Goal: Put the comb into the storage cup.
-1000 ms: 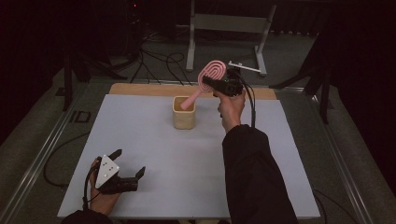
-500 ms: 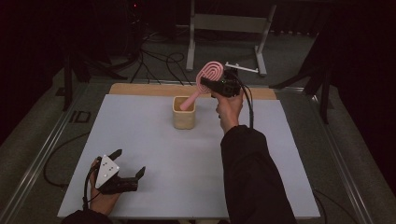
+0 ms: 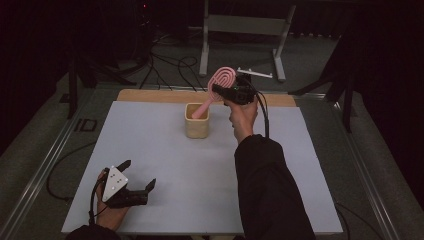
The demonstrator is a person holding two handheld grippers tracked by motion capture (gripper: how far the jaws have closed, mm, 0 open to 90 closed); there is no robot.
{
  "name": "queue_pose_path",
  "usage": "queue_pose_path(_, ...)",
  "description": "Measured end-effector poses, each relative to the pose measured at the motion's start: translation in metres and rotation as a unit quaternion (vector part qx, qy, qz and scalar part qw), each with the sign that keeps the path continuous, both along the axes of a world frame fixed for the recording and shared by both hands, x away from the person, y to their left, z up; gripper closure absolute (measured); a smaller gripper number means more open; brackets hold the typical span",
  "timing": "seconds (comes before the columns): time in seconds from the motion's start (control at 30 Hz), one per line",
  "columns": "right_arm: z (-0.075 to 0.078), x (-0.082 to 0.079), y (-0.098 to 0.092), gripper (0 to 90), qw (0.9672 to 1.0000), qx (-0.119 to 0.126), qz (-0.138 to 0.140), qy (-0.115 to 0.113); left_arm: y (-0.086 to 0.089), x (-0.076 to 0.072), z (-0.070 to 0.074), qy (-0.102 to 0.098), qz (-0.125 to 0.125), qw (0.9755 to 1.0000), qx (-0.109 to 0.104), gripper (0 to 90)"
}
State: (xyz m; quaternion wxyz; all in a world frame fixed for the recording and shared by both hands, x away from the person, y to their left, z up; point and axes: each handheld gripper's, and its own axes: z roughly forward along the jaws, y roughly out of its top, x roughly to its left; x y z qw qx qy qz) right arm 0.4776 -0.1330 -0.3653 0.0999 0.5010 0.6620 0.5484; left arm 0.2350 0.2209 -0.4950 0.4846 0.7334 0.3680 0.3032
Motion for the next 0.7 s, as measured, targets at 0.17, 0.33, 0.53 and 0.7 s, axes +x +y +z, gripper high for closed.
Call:
queue_pose_path(0.17,-0.0004,-0.0001,0.0019,63.6,1.0000,-0.002,0.001,-0.002,-0.0002,0.0000,-0.0001,0.000,-0.001,1.0000,0.001,0.0)
queue_pose_path(0.33,-0.0006,-0.0005,0.0042,63.6,1.0000,-0.006,0.003,-0.004,0.0000,0.0000,0.0000,0.000,-0.001,1.0000,0.001,0.0)
queue_pose_path(0.53,-0.0022,-0.0007,0.0072,63.6,0.9999,-0.009,0.004,-0.006,0.0001,0.0000,0.0001,0.000,-0.001,1.0000,0.001,0.0)
queue_pose_path(0.7,-0.0027,-0.0010,0.0094,63.6,0.9999,-0.009,0.005,-0.006,0.0002,0.0000,0.0001,0.000,-0.001,1.0000,0.000,0.0)
